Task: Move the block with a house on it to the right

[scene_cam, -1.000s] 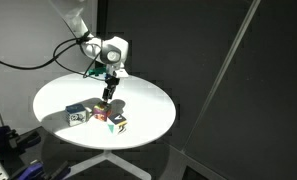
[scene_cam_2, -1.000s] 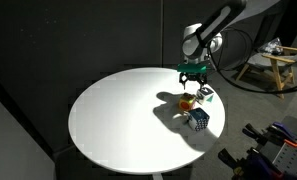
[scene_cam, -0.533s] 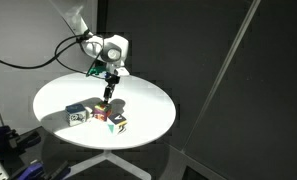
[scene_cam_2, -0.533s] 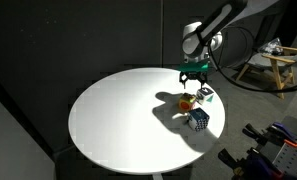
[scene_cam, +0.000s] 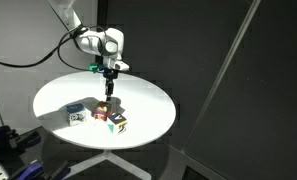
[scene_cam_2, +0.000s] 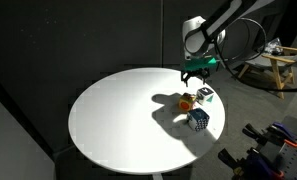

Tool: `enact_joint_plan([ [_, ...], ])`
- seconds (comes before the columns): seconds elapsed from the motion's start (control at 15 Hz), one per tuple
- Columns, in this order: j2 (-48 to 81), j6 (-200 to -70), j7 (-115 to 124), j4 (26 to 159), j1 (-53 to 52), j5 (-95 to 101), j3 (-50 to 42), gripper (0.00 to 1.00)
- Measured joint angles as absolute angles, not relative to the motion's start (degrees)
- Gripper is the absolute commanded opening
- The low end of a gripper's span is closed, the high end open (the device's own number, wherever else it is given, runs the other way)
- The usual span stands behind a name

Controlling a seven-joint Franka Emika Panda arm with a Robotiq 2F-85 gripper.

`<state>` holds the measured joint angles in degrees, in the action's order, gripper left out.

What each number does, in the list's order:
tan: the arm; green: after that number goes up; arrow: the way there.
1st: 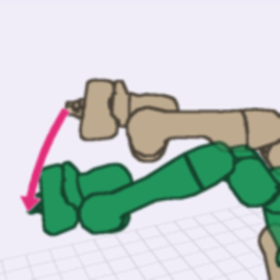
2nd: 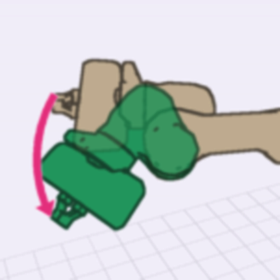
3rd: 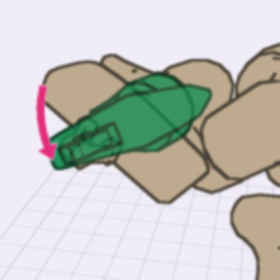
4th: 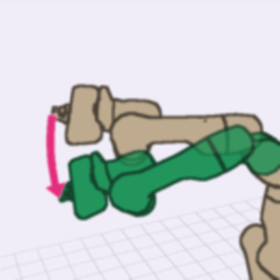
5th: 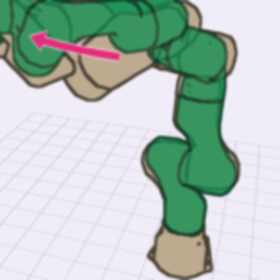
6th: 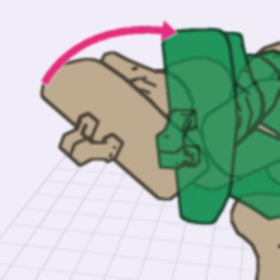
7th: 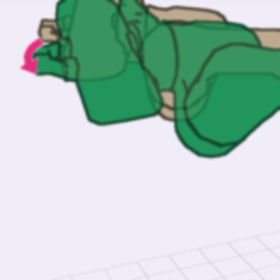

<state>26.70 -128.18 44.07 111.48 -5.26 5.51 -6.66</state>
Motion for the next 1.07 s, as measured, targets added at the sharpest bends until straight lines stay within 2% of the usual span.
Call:
enact_joint_plan([
  [1.07, 11.6, -130.6, 18.9, 128.3, -6.8, 13.1, -3.2, 1.00],
])
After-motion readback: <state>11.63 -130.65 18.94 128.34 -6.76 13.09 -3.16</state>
